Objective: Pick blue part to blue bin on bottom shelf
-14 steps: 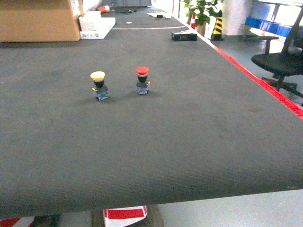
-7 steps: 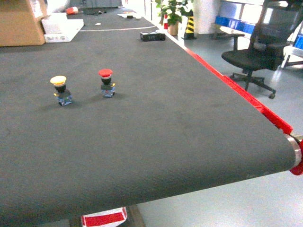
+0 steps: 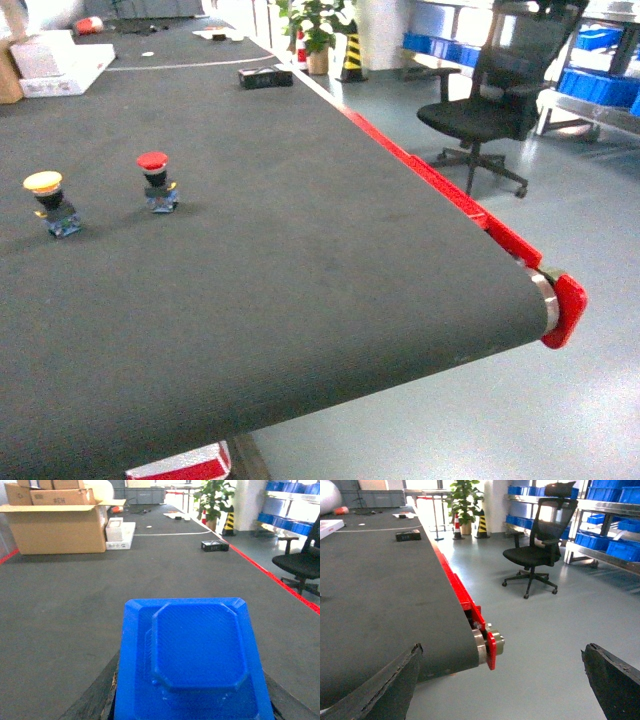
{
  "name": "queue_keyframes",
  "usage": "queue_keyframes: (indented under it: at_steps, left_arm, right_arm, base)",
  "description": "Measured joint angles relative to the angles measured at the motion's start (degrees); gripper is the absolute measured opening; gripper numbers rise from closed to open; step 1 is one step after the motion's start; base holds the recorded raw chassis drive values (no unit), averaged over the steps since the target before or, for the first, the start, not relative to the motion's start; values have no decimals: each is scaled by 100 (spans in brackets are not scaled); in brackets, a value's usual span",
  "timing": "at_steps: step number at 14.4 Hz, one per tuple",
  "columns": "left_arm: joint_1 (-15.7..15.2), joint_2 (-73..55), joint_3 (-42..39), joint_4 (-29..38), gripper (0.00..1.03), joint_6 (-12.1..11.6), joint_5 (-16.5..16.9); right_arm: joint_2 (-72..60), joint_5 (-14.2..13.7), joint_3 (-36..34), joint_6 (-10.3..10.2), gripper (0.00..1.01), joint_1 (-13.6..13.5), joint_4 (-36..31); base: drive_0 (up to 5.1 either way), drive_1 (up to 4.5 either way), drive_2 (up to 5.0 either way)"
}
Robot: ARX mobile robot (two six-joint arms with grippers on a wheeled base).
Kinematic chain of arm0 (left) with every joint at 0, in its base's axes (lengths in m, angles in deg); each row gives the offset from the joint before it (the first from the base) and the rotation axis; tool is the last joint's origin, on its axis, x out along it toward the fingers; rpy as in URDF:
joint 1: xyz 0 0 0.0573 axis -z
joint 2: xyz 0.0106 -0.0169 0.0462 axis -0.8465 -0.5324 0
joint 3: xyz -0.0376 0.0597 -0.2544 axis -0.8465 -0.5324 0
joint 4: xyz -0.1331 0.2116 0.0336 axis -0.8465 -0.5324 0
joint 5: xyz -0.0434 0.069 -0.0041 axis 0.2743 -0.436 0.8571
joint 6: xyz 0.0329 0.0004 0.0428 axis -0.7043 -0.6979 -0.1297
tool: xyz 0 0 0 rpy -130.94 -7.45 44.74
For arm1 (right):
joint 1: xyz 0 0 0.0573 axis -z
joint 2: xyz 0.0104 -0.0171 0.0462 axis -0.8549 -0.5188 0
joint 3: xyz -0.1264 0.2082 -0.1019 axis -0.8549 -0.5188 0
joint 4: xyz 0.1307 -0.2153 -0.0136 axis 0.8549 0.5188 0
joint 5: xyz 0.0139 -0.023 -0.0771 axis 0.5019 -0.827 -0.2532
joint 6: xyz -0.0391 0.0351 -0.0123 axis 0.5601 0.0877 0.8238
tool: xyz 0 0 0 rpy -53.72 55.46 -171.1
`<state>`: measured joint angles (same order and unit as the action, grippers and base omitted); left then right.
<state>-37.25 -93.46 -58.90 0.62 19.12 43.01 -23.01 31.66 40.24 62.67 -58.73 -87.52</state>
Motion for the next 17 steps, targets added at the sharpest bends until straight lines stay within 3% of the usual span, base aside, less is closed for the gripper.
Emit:
queue_keyframes:
  at_steps: [17]
  left_arm:
    - [0,0,0,0,43,0,0]
  right_arm:
    - [0,0,0,-2,98,0,0]
  base:
    - [-157,-157,-157]
